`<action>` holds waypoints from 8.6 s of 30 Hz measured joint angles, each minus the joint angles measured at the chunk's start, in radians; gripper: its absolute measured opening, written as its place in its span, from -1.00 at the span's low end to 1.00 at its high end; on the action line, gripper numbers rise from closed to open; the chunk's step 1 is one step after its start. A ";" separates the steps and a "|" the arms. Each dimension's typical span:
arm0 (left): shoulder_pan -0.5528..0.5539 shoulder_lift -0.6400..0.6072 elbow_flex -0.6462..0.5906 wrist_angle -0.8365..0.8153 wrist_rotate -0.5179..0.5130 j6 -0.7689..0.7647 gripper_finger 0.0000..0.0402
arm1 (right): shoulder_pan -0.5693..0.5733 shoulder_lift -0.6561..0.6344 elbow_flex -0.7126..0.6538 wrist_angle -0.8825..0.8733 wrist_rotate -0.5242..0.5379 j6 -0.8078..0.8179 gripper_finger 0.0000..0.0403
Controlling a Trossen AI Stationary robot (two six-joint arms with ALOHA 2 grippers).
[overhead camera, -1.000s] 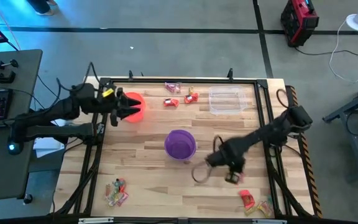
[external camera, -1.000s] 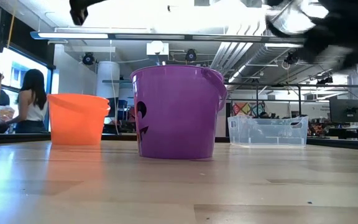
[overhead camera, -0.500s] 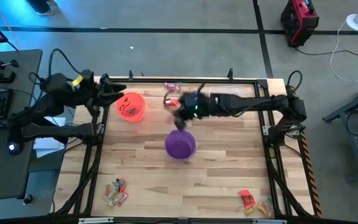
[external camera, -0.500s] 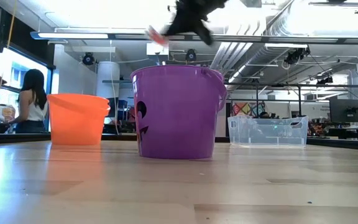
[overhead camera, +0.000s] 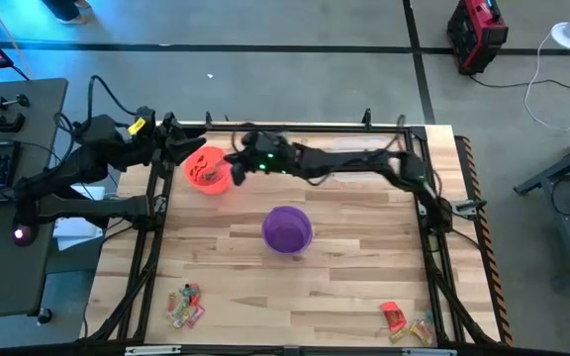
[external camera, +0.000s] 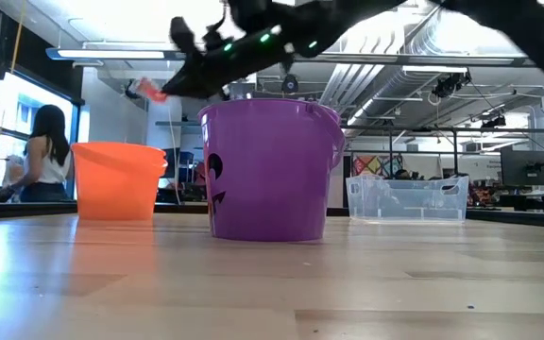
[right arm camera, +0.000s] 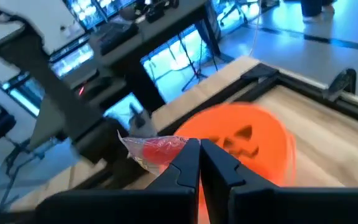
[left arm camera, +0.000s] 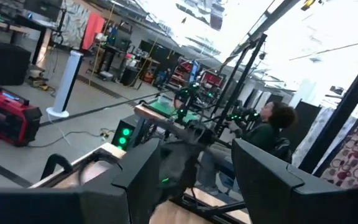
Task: Sort candy by brand, put in halloween buckets
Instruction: Put the orange gummy into the orange bucket, then put the blue gummy into the orange bucket, then put the orange gummy into the orange bucket
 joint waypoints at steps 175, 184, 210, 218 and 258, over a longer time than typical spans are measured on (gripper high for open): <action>0.288 0.409 0.048 -0.482 -0.003 0.102 -0.19 | 0.078 -1.117 -1.088 -0.102 0.362 0.513 0.11; 0.288 0.706 0.152 -0.347 0.064 0.133 -0.19 | -0.058 -0.925 -0.956 -0.111 0.185 0.515 0.11; 0.482 1.469 0.540 -0.118 0.204 0.151 -0.41 | -0.259 -0.932 -0.829 -0.200 0.024 0.337 0.11; 0.492 1.491 0.547 -0.123 0.214 0.337 -0.94 | -0.259 -0.932 -0.829 -0.200 0.106 0.409 0.11; 0.480 1.538 0.587 -0.562 0.198 0.625 -1.00 | -0.259 -0.931 -0.830 -0.200 0.100 0.470 0.11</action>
